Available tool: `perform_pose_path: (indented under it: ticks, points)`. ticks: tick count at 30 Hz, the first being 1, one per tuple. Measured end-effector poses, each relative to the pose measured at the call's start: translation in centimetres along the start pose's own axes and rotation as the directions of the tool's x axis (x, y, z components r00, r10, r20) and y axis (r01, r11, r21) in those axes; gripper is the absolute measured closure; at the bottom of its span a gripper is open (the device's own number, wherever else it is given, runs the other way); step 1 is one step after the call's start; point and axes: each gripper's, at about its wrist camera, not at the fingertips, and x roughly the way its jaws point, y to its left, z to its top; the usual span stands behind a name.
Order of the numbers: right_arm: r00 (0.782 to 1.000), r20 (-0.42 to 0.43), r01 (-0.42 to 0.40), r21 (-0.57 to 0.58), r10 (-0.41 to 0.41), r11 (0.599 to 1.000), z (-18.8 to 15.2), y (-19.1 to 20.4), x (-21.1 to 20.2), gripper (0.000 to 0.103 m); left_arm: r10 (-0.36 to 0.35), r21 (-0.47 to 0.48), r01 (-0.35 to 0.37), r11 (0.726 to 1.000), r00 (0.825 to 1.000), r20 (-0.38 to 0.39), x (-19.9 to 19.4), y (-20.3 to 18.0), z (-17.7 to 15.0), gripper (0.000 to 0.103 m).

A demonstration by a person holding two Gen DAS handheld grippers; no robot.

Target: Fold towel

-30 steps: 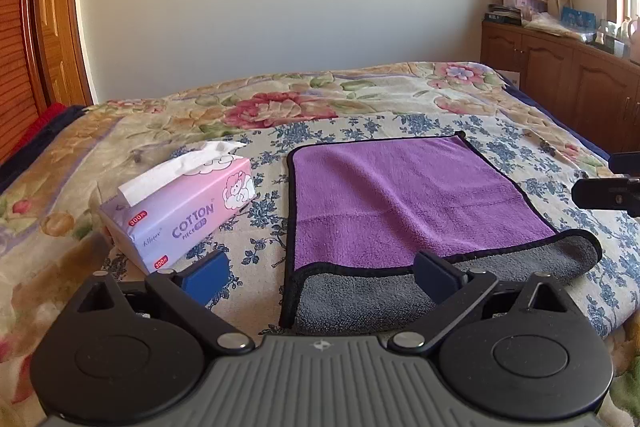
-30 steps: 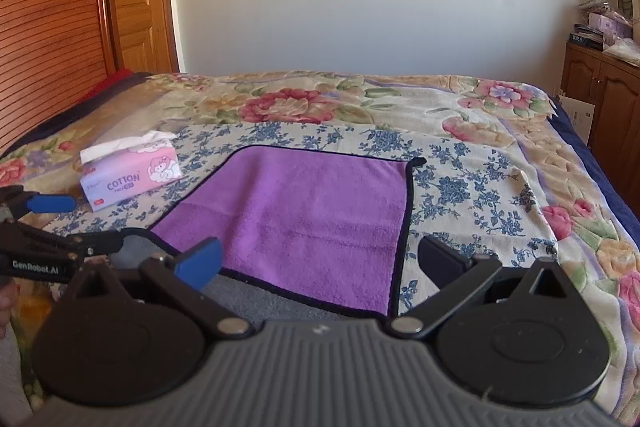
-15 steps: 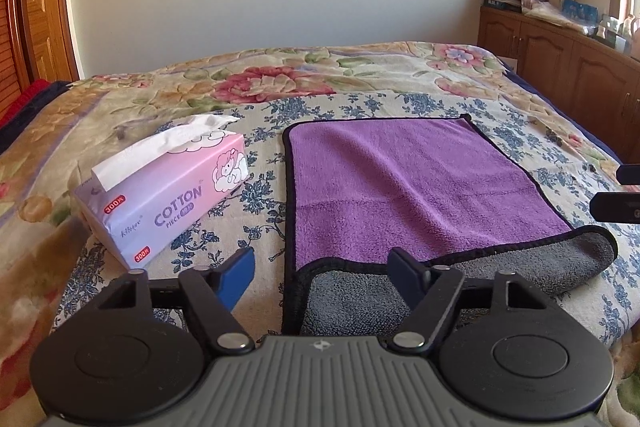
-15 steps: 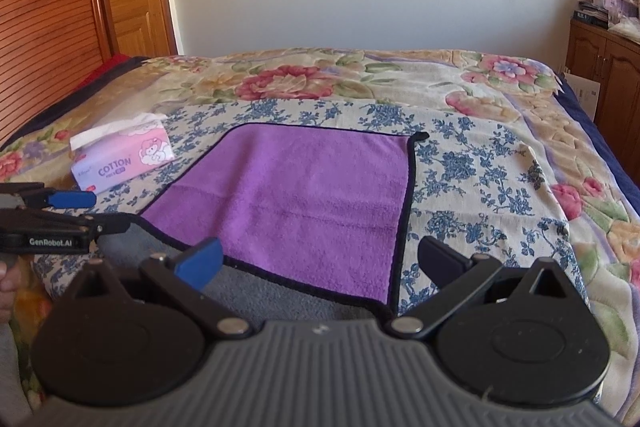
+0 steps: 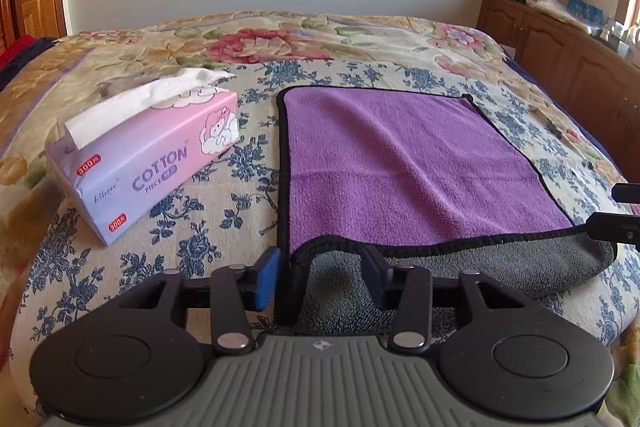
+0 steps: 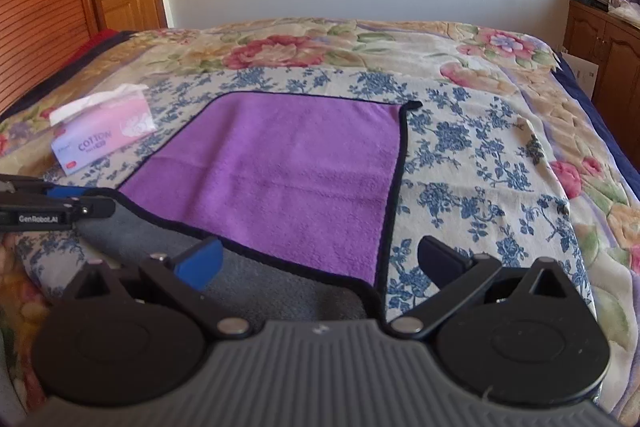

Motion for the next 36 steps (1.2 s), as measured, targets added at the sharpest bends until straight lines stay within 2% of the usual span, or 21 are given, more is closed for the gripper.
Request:
perform_pose_path:
  ticks: [6,11,18,20,24,27,36]
  points:
    - [1.0,-0.029,0.008,0.037,-0.007,0.999,-0.1,-1.0,0.4,0.0,-0.01,-0.006,0.01,1.0,1.0,0.005,-0.2,0.1,-0.1,0.072]
    - [0.998,-0.062,-0.008,0.064,0.012,0.998,-0.2,-1.7,0.6,0.0,-0.015,-0.002,0.015,1.0,1.0,0.012,-0.5,-0.1,0.0,0.078]
    - [0.992,-0.112,-0.053,0.091,0.063,0.994,-0.4,-2.0,1.0,0.002,-0.019,0.008,0.019,1.0,1.0,0.012,-0.5,-0.3,-0.1,0.08]
    - [0.989,-0.125,-0.063,0.099,0.075,0.993,-0.5,-2.1,1.2,0.015,-0.018,0.009,0.018,1.0,1.0,0.013,-0.5,-0.3,-0.1,0.08]
    - [0.985,-0.152,-0.067,0.106,0.082,0.992,-0.6,-2.3,1.4,0.02,-0.02,0.013,0.02,1.0,1.0,0.014,-0.4,-0.4,-0.1,0.08]
    - [0.982,-0.164,-0.075,0.119,0.094,0.99,-0.7,-2.6,1.5,0.027,-0.022,0.012,0.021,1.0,1.0,0.014,-0.5,-0.3,-0.1,0.081]
    - [0.976,-0.192,-0.076,0.128,0.1,0.989,-0.7,-2.9,1.4,0.058,-0.025,0.016,0.025,1.0,1.0,0.015,-0.5,-0.5,-0.2,0.089]
